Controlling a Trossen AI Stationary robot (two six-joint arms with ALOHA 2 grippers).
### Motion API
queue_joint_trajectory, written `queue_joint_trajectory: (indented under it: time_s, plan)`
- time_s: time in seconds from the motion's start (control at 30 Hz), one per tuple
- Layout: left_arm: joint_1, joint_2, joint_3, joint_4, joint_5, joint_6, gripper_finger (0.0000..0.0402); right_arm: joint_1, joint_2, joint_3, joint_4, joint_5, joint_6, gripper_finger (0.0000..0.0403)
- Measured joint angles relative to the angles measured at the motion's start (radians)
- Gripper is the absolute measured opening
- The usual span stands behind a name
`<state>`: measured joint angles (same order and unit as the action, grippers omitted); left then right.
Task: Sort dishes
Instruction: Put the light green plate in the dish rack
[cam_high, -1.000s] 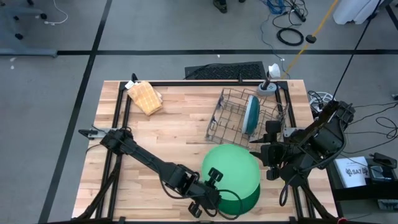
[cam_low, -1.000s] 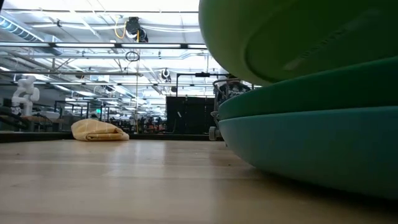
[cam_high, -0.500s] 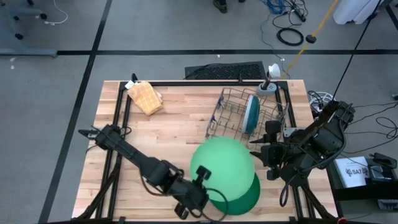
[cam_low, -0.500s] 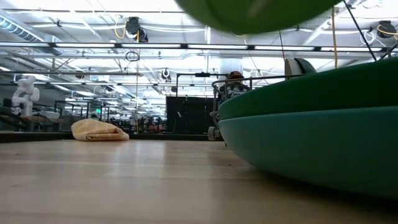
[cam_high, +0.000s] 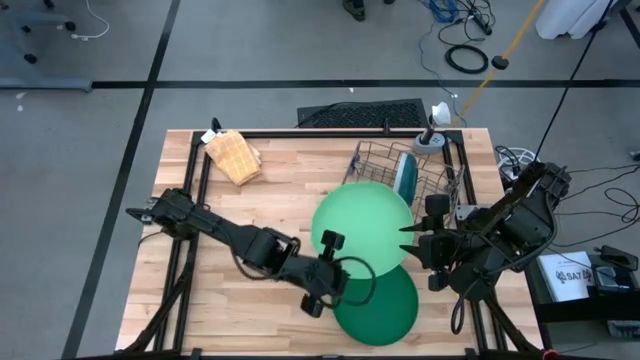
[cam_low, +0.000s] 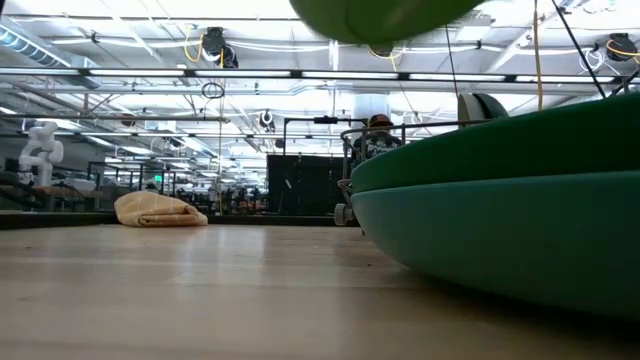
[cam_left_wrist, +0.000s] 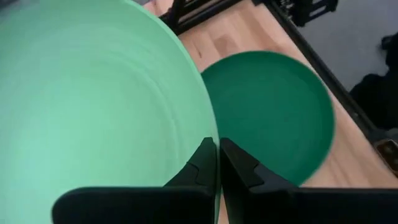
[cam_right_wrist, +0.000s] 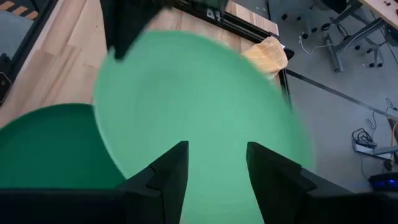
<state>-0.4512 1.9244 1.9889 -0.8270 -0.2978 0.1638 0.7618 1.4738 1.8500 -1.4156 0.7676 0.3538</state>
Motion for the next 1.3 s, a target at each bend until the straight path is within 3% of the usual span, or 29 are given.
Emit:
queue_joint_trajectory:
  time_s: [0.2,0.37,0.6,0.73,0.87,1.17,1.3]
  plan:
    - [0.056,-0.085,-0.169,0.189,0.049,0.031,0.0009,0.000,0.000,0.000,0.007,0.000,0.000,0.0155]
    - [0.127,-0.255,-0.455,0.484,0.101,0.030,0.0009,0.000,0.000,0.000,0.006,0.001,0.000,0.0155]
    - [0.274,-0.487,-0.933,1.193,0.255,-0.083,0.0009,0.000,0.000,0.000,0.021,0.063,0.002,0.0155]
    - [0.384,-0.490,-1.103,1.628,0.350,-0.325,0.0009,0.000,0.000,0.000,0.064,0.106,0.000,0.0155]
    - [0.503,-0.429,-1.157,1.874,0.424,-0.535,0.0009,0.000,0.000,0.000,0.101,0.156,0.019,0.0155]
    - [0.675,-0.288,-1.157,2.117,0.559,-0.920,0.0009,-0.001,0.002,0.000,0.167,0.256,0.030,0.0155]
    - [0.693,-0.225,-1.155,2.194,0.550,-1.032,0.0009,-0.001,0.006,0.000,0.189,0.283,0.026,0.0155]
